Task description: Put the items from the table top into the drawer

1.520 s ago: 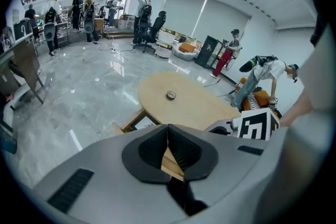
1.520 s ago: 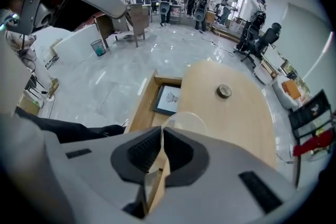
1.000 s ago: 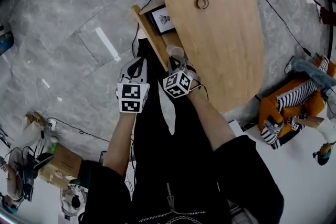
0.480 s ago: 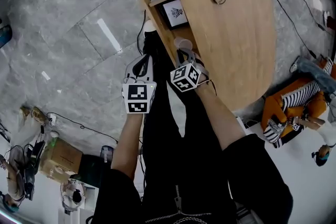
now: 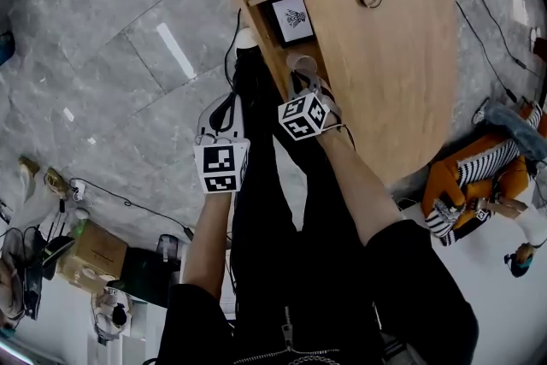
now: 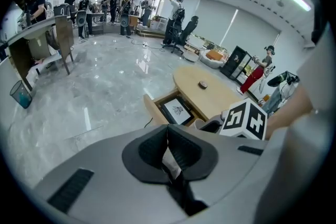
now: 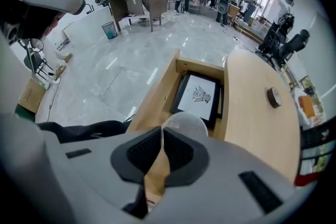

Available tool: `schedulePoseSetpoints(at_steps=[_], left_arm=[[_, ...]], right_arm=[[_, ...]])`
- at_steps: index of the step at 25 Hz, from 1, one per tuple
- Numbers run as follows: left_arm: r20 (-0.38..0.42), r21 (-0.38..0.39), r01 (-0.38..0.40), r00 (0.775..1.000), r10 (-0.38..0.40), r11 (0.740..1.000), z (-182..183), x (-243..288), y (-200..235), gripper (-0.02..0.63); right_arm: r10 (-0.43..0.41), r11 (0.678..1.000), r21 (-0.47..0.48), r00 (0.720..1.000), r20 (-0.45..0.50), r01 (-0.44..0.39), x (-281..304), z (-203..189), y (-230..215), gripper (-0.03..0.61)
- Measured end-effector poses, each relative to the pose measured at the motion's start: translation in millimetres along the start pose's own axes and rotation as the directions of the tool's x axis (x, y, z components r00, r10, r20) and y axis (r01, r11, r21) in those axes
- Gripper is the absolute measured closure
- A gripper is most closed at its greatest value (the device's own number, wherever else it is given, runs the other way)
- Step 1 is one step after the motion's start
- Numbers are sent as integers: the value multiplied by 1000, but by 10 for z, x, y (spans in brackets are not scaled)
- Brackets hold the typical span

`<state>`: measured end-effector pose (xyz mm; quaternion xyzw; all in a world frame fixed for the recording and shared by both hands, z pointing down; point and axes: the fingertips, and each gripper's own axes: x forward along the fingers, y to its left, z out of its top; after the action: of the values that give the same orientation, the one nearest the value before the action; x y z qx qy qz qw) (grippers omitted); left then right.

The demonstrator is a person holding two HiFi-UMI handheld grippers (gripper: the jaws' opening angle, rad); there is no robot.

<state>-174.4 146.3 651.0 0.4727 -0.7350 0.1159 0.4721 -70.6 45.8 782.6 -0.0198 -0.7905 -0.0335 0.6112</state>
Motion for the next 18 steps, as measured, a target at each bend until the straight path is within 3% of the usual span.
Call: schedulePoseSetpoints(at_steps=[18], left_arm=[[-41,-25,-20,999,19,1000,-242,-44,187,600]], right_arm=[[18,999,41,999,-51,-16,385,77,85,554]])
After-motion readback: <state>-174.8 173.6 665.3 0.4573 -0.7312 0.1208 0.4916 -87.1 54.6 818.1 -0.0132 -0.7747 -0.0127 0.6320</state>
